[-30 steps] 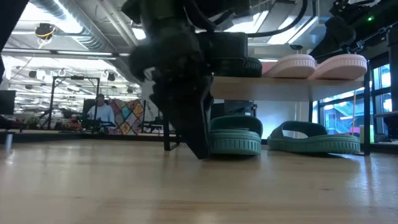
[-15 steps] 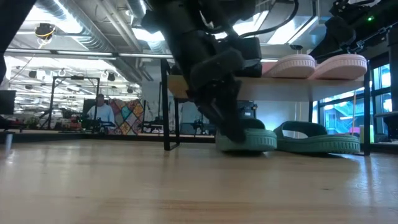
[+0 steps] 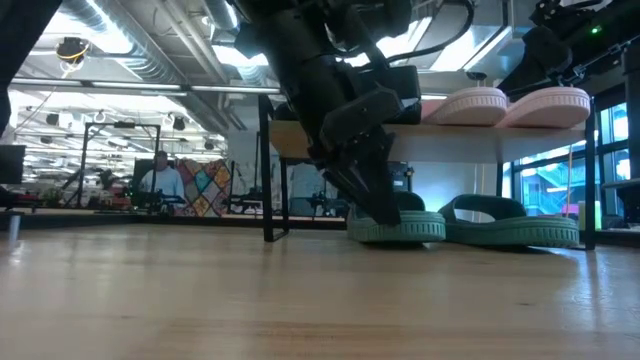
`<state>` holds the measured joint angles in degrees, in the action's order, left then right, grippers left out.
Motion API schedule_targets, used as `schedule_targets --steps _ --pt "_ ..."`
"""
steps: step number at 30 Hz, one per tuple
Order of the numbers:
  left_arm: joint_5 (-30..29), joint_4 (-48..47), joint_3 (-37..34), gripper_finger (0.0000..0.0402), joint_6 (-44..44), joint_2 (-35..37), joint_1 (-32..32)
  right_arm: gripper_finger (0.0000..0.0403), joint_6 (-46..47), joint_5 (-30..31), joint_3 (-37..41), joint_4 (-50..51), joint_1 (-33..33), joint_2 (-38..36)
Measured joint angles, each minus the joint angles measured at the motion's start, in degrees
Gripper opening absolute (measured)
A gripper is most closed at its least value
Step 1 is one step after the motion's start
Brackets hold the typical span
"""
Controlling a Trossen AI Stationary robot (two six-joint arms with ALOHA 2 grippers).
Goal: Pick and place slides into the shelf
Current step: Put the green slide under the shelf, then return to Home Position
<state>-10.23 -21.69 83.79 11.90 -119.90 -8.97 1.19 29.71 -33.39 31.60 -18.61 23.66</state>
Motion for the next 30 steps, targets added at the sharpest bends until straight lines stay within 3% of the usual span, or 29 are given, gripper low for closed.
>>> schedule_targets --steps 24,30 --pt "-0.4 1.1 0.0 0.0171 -0.3 0.0 -0.8 0.0225 0.0 0.0 0.0 0.0 0.0 0.0" --pt "-1.4 0.8 0.0 0.0171 -2.2 4.8 -2.8 0.0225 0.0 0.0 0.0 0.0 0.0 0.0"
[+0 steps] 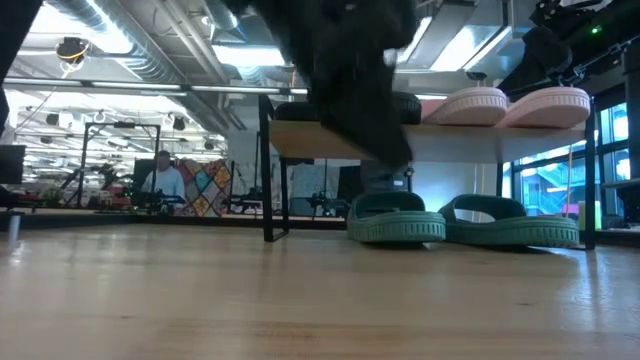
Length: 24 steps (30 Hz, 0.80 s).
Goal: Pick and place slides into the shelf
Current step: Return to Home Position
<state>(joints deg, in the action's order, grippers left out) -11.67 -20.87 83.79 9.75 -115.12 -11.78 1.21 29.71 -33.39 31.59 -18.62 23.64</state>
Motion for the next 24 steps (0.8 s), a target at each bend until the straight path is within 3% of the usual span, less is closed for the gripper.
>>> schedule_targets --steps 11,21,24 --pt "-2.4 -3.0 -2.1 0.0171 -6.9 16.1 -2.8 0.0225 0.0 -0.4 0.0 0.0 0.0 0.0" --pt "-2.3 14.1 -22.2 0.0171 -5.7 37.7 0.0 0.0225 -0.2 -1.9 0.0 0.0 0.0 0.4" --pt "-5.2 16.5 -28.0 0.0171 -4.0 44.5 1.5 0.0225 -0.2 -1.9 0.0 0.0 0.0 0.4"
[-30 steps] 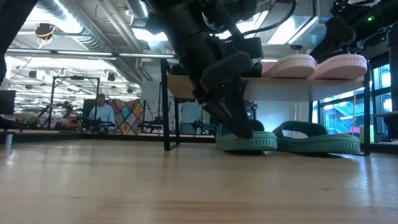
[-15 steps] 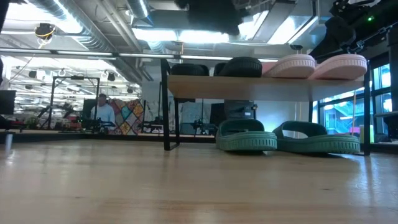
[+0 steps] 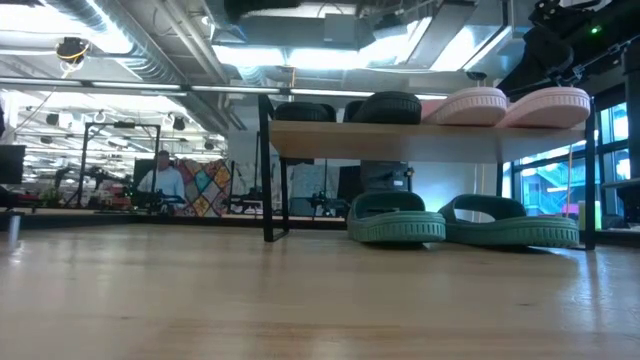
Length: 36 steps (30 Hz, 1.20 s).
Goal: Pick and place slides into the shelf
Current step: Return to Home Position
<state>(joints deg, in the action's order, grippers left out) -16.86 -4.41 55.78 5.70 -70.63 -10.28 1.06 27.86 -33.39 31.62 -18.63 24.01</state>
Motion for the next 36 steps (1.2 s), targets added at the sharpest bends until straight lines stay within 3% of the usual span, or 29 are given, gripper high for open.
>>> schedule_targets --steps 5,7,14,25,36 --pt "-12.1 0.7 -8.7 0.0171 3.8 8.4 2.1 0.0225 0.0 0.0 0.0 0.0 0.0 0.0" --pt "-13.7 0.6 -11.6 0.0171 5.7 10.4 3.1 0.0225 0.0 0.0 0.0 0.0 0.0 0.0" --pt "-13.7 0.9 -19.2 0.0171 10.3 13.4 5.7 0.0225 0.0 0.0 0.0 0.0 0.0 0.0" --pt "-13.5 4.3 -24.5 0.0171 8.9 15.6 8.2 0.0225 0.0 0.0 0.0 0.0 0.0 0.0" --pt "-13.5 4.2 -32.2 0.0171 6.2 30.9 9.3 0.0225 0.1 0.1 0.0 0.0 0.0 -2.3"
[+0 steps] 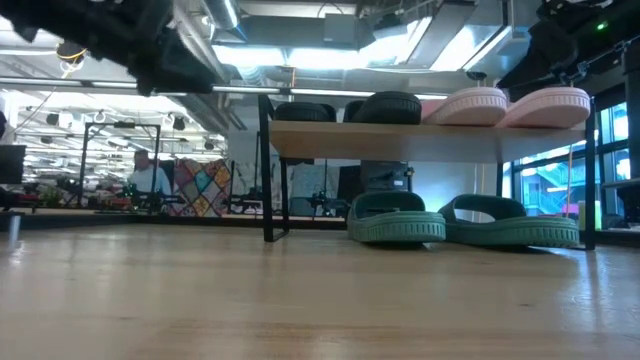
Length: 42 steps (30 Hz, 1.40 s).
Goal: Pick and place slides into the shelf
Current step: Return to Home Position
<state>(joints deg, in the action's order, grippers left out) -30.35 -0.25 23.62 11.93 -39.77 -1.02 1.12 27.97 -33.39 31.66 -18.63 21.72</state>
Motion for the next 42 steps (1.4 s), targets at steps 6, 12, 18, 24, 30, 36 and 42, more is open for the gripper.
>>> schedule_targets --steps 6,12,18,24,30,36,42 --pt "0.0 -0.2 -5.3 0.0171 1.4 8.1 -0.9 0.0225 0.0 0.0 0.0 0.0 0.0 -7.5" --pt "0.0 -1.3 -6.6 0.0171 -0.3 13.4 -2.1 0.0225 0.0 0.0 0.0 0.0 0.0 -14.2" --pt "0.0 -5.1 -6.6 0.0171 -1.5 19.9 -3.0 0.0225 -0.3 -2.3 0.0 0.3 0.0 -18.7" --pt "2.5 -9.9 -6.6 0.0171 -1.6 26.3 -4.3 0.0225 -1.1 -3.7 0.0 0.3 0.0 -21.4" --pt "2.8 -12.7 -6.6 0.0171 -3.2 32.4 -4.6 0.0225 -1.2 -3.8 0.0 0.5 0.0 -21.6" --pt "3.4 -16.7 -6.6 0.0171 -3.4 39.0 -4.6 0.0225 -1.2 -4.2 0.0 0.5 0.0 -21.6" --pt "7.9 -17.0 -6.9 0.0171 -3.6 39.6 -4.6 0.0225 -1.2 -4.2 0.0 0.5 0.0 -21.6"
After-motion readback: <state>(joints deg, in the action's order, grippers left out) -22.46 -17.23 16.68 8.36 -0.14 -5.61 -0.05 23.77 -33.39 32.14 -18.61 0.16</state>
